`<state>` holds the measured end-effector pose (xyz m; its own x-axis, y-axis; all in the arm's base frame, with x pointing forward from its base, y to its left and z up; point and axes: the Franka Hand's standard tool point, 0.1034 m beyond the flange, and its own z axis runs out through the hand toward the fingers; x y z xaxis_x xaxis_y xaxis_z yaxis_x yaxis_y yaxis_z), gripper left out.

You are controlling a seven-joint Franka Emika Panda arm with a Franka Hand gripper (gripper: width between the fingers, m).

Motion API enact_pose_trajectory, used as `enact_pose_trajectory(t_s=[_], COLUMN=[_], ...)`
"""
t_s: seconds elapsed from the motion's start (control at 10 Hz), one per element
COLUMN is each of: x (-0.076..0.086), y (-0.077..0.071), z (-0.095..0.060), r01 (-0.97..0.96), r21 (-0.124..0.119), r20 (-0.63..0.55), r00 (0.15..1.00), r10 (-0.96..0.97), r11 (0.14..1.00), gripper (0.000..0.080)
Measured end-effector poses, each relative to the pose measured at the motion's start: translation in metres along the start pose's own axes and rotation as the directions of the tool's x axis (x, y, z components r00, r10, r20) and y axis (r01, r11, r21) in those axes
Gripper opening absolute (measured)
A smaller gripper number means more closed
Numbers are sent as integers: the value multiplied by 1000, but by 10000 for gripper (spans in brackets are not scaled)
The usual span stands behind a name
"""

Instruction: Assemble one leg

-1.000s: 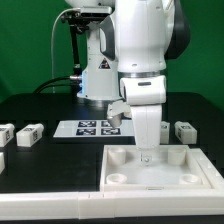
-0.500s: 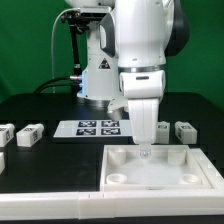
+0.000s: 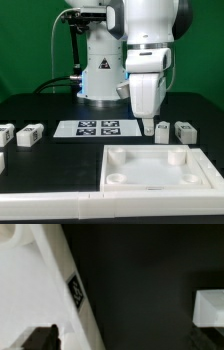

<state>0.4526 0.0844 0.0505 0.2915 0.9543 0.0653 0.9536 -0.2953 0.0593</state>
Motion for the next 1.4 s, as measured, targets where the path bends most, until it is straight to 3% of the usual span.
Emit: enact_pose_trajectory(t_s=[0.5,0.6,0.8,0.9,1.0,1.2,1.4], x=[0,1,9,20,29,58,75], y=[0,-1,-17,-27,-35,-57,-71], z=[0,0,1,0,0,1,4], r01=[-415,-534,-735,-850,-904,-898,-889], r21=[6,12,26,34,41,57,71], r20=[-4,-5,3,10,18,26,33], r00=[910,846,678,526,426,439,454], r10=[415,534,735,851,905,898,890], r11=[910,846,678,525,425,437,451], gripper=[649,649,649,649,649,649,649])
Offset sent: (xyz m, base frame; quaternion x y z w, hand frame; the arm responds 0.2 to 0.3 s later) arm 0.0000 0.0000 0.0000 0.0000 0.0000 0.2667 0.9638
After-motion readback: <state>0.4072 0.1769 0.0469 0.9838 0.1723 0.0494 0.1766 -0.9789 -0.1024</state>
